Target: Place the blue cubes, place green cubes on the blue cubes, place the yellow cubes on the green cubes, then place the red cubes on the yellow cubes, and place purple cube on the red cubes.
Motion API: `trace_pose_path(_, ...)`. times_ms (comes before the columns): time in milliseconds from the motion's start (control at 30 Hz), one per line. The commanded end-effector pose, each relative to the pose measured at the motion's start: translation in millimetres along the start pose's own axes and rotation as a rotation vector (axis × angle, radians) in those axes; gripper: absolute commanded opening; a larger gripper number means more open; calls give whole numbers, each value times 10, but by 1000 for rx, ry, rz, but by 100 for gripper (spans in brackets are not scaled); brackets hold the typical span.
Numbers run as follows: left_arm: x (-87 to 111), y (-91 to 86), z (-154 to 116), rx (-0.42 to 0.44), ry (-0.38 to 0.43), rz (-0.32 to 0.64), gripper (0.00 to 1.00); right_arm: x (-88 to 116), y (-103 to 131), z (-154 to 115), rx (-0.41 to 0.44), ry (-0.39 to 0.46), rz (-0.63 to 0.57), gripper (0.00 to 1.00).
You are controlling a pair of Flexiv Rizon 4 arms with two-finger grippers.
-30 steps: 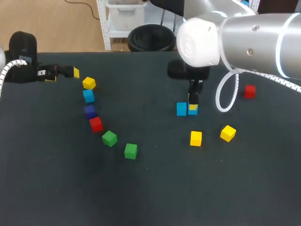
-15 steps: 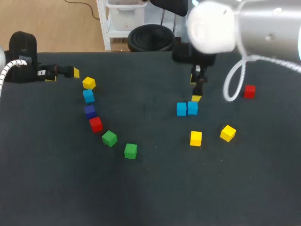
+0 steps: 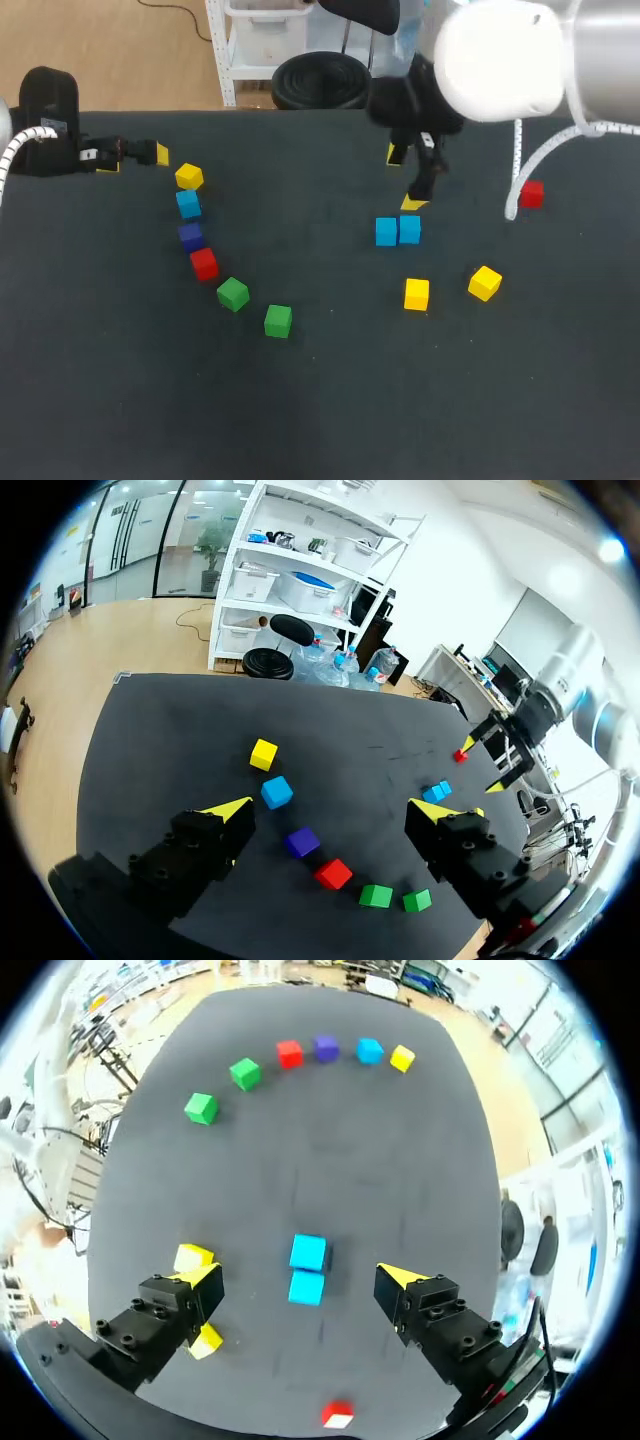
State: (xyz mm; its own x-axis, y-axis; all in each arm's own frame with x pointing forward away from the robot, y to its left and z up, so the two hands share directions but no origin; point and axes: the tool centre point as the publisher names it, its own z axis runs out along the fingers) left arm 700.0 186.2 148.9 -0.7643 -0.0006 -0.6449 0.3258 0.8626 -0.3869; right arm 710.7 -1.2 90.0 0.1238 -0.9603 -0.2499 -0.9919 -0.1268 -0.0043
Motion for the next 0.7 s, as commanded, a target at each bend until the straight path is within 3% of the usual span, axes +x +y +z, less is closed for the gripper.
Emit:
trace_pose_path(33,-4,-7,-1,-3,2,0,100,-134,-241,-41,-108,-3,-16,100)
trace_pose_path(200,-4,-7,-1,-3,2,0,100,-200,-399,-536,-140,-9,18,100)
trace_pose_path(433,-4,-7,-1,-3,2,0,100,-488,-392,-1333,-231,33,46,100)
trace_pose_path(567,-4,-7,-1,-3,2,0,100,-621,-295,-1536,-285,29,46,100)
trace_pose_path(700,-4,-7,-1,-3,2,0,100,-592,-178,-1560,-293,-34,67,100)
